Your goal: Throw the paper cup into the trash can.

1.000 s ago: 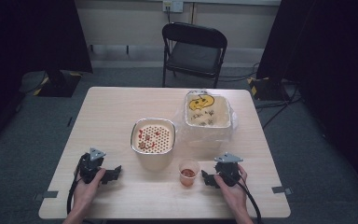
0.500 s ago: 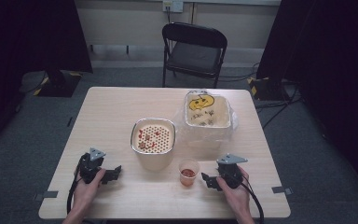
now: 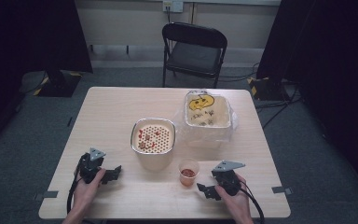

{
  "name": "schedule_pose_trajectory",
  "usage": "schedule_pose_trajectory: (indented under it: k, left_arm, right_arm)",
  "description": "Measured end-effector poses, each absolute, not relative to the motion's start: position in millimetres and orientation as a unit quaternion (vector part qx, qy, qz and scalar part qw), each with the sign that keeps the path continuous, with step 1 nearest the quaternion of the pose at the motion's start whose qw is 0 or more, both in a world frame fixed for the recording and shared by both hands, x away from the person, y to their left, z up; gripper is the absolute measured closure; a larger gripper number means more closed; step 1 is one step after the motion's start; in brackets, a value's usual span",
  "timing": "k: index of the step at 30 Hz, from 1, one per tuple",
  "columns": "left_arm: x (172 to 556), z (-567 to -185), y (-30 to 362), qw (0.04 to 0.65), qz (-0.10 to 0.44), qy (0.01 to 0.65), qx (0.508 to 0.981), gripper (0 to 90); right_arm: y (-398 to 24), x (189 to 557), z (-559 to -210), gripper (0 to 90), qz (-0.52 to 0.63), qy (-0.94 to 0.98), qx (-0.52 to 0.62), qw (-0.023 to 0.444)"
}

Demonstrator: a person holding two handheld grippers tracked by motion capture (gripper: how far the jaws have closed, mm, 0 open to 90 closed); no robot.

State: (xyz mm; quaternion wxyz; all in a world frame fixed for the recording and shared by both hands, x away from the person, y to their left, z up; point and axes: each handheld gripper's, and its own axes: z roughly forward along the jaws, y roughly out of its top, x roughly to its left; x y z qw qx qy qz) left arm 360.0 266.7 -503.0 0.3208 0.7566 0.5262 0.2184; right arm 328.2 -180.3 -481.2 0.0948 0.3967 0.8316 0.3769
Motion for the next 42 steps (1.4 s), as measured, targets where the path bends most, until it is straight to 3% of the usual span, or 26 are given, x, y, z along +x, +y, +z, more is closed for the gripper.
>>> schedule_pose_trajectory:
  k: [15,22,42]
  left_arm:
    - [360,-503,267,0.321,0.218,0.526,0.756,0.0]
    - [360,-503,267,0.321,0.218,0.526,0.757,0.0]
    - [360,-503,267,0.321,0.218,0.526,0.757,0.0]
  right_arm:
    - [-151,335,-477,17.9,0.416,0.826,0.370,0.085]
    - [-138,339,-473,20.2,0.433,0.824,0.350,0.104]
    - [-123,348,-474,38.1,0.446,0.824,0.329,0.113]
